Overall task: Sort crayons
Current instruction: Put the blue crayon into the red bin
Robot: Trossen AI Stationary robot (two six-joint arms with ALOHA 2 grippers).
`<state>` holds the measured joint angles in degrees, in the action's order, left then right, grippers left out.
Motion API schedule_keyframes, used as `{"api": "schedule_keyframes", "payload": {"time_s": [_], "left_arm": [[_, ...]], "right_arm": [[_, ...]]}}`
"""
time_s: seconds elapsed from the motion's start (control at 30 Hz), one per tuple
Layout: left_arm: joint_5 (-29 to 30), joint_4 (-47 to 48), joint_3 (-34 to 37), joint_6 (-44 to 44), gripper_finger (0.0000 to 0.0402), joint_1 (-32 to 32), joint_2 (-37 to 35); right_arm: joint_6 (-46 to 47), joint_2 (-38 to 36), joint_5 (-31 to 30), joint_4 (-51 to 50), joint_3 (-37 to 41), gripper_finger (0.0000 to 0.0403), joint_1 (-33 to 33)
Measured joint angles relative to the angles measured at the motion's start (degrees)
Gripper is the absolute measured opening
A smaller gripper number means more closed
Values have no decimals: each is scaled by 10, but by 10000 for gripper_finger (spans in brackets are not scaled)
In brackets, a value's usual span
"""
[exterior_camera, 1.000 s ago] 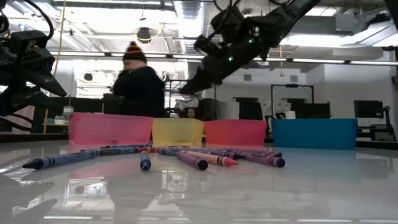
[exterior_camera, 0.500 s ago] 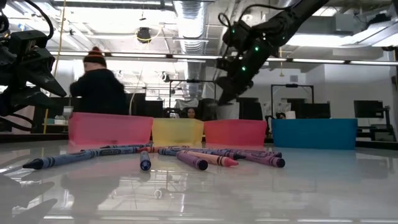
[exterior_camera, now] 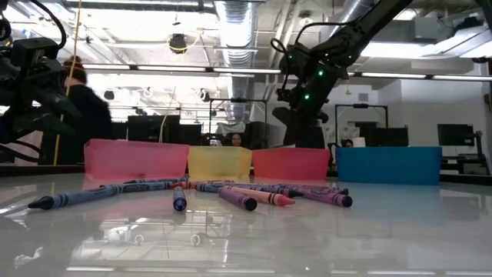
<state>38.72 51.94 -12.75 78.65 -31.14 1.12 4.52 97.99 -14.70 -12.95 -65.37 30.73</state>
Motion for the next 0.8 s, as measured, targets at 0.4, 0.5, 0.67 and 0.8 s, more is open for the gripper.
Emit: {"api": "schedule_keyframes", "payload": {"time_s": [0.4,0.5,0.67,0.8], "left_arm": [[-22,0,0,0,165,0,0],[-24,0,0,0,165,0,0],[-24,0,0,0,165,0,0],[-24,0,0,0,165,0,0]], "right_arm": [[0,13,-1,2,-1,43,-4],[0,13,-2,1,-1,58,-4],[-1,11,-2,1,-1,67,-8],[-5,10,-2,-12,-15,68,-18]]}}
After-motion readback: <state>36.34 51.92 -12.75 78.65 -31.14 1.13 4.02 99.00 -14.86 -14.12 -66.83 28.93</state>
